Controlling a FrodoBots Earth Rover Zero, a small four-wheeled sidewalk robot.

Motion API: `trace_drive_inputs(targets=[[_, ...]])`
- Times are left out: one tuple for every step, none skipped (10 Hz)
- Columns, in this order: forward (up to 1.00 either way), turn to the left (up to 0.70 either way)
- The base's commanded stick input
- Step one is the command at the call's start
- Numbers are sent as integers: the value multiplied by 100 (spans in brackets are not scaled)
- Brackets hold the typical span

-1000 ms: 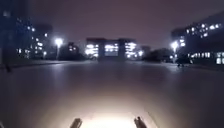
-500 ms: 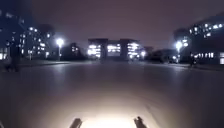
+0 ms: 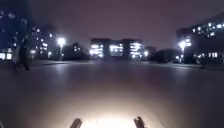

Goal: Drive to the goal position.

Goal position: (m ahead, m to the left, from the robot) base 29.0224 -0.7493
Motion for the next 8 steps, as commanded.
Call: trace_drive_inputs(targets=[[100, 0], [100, 0], [100, 0], [100, 0], [100, 0], [100, 0], [100, 0], [100, 0]])
